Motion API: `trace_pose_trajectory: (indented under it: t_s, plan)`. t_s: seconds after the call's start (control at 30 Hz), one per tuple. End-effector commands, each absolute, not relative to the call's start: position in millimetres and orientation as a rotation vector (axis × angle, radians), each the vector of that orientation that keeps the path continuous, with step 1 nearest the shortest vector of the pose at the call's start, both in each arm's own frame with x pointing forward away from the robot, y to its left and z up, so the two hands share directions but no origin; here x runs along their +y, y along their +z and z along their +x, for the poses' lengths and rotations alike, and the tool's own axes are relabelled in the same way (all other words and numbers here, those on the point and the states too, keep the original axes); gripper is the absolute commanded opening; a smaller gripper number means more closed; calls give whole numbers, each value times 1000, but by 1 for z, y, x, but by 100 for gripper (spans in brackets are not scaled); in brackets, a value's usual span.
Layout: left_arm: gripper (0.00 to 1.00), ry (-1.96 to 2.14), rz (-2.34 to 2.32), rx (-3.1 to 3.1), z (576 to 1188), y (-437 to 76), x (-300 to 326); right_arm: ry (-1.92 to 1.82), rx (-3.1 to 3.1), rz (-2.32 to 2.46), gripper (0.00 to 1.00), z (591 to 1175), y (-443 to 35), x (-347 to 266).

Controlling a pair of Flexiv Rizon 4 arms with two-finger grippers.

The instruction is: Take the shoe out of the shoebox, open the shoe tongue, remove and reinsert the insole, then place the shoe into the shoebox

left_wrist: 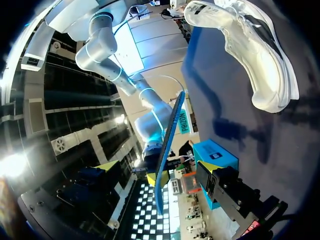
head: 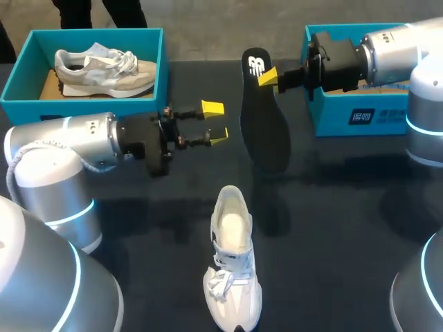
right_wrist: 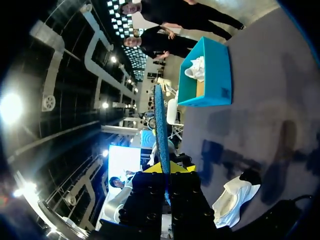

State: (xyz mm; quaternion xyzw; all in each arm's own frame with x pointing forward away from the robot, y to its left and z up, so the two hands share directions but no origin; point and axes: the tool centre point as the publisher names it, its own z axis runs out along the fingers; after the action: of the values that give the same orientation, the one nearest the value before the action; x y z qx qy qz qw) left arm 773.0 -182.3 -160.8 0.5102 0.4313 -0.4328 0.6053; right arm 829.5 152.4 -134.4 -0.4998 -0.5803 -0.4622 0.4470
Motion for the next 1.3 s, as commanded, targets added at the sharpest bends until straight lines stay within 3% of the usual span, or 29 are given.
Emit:
trace_pose_trajectory:
  t_s: [0.03,0.23,0.27,0.33,0.47,0.53,0.67,0.7,0.73,1.3]
  plan:
    - [100,-993,1186,1006,774,-159,-197,-1145,-1437,-1238,0,830,-135,153]
    - [96,-991,1198,1010,778,-153,-213,-1145,-1437,-1238,0,830,-135,153]
    - [93,-989,1200,1010,779,-152,-215,-1145,-1437,-1238,0,830,-135,153]
    - [74,-986,1203,1006,780,-151,-218,-1145,-1437,-1238,0,830,-135,153]
    - [71,-980,1210,997,781,-149,-223,-1145,-1437,-1238,0,830,-135,153]
    - [62,-977,1213,996,783,-149,-226,-1145,-1437,-1238,0,830,-135,153]
    - [61,-981,1221,995,784,-150,-230,-1145,-1437,-1238,0,830,-135,153]
    - [59,-981,1223,996,785,-150,-231,-1145,-1437,-1238,0,830,-135,153]
    - [50,-982,1227,997,785,-151,-232,-1145,-1437,-1238,0,830,-135,153]
    - [37,-968,1240,1000,791,-153,-248,-1145,-1437,-1238,0,830,-135,153]
